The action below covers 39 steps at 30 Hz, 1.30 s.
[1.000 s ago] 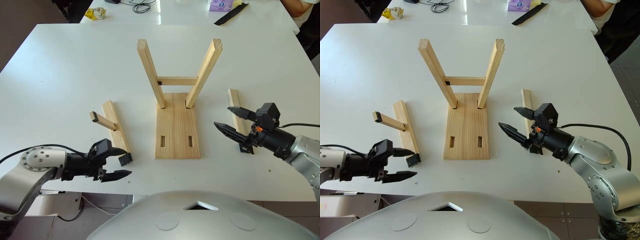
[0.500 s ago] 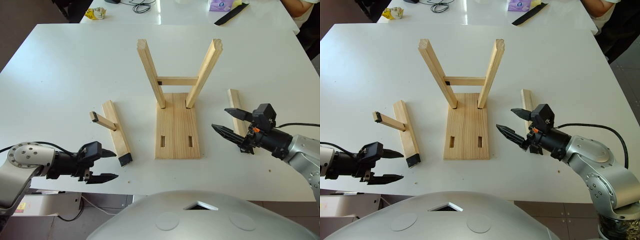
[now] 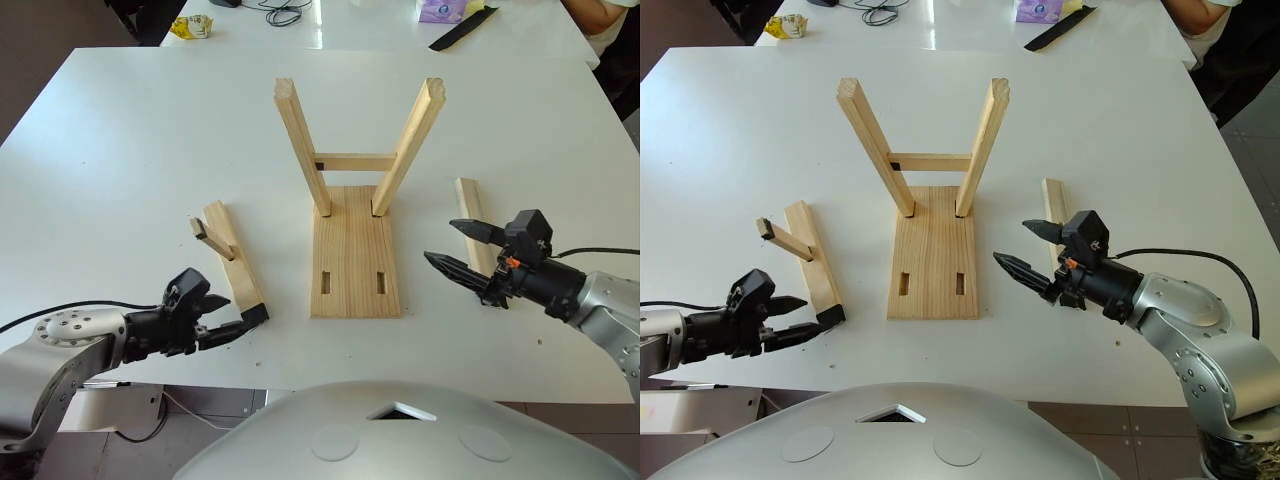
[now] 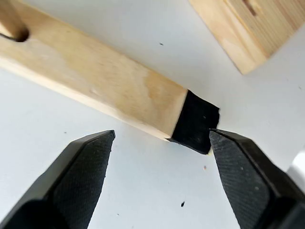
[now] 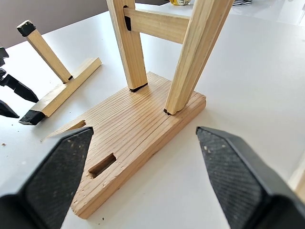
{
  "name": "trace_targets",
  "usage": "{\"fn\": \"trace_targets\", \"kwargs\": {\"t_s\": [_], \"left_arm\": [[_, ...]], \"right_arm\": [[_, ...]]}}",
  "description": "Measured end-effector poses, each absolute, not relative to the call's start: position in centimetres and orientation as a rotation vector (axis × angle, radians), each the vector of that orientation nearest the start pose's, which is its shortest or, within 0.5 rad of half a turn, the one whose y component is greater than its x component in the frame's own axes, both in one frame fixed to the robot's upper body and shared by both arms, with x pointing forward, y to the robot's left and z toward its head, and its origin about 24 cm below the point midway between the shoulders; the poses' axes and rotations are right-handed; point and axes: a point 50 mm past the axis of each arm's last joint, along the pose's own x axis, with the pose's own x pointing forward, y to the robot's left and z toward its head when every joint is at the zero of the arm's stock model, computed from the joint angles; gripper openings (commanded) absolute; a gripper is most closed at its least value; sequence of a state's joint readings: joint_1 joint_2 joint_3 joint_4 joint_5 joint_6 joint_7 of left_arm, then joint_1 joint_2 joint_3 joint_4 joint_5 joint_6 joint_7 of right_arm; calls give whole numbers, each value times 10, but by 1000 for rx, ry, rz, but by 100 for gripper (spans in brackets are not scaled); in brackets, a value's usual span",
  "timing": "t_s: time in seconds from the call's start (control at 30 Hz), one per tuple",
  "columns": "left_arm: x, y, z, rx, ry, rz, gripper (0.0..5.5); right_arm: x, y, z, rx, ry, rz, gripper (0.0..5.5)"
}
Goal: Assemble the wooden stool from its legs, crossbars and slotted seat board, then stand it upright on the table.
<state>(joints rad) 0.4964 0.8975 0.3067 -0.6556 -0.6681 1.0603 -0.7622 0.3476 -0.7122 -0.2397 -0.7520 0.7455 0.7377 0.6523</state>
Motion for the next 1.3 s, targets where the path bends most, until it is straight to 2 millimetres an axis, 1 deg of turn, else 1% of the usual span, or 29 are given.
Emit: {"fn": "trace_targets", "kwargs": {"t_s": [0.07,0.13,0.2,0.27,0.33,0.5,0.7,0.77,0.93,1.17,1.3], "left_arm": [[131,244,90,-41,969,-636,366],[136,241,95,-91,980,-592,366],[137,237,98,-163,1005,-560,366],[136,234,99,-195,1014,-553,366],[134,234,97,-203,1019,-524,366],[133,237,87,-190,1043,-387,366],[136,233,85,-154,1048,-374,366],[142,238,87,-115,1046,-358,366],[164,258,91,-8,1004,-294,366],[190,281,92,67,949,-260,366],[200,288,93,70,933,-247,366]], "right_arm": [[157,-197,119,-1,390,851,399],[156,-197,119,0,393,852,399],[155,-196,119,0,396,853,399],[154,-195,119,-3,393,856,399],[154,-195,120,-4,392,856,399],[154,-194,119,-4,394,854,399],[153,-194,117,2,399,844,399],[153,-193,117,4,397,841,399],[153,-193,117,8,393,840,399],[154,-192,117,6,388,841,399],[154,-192,117,6,388,843,399]]}}
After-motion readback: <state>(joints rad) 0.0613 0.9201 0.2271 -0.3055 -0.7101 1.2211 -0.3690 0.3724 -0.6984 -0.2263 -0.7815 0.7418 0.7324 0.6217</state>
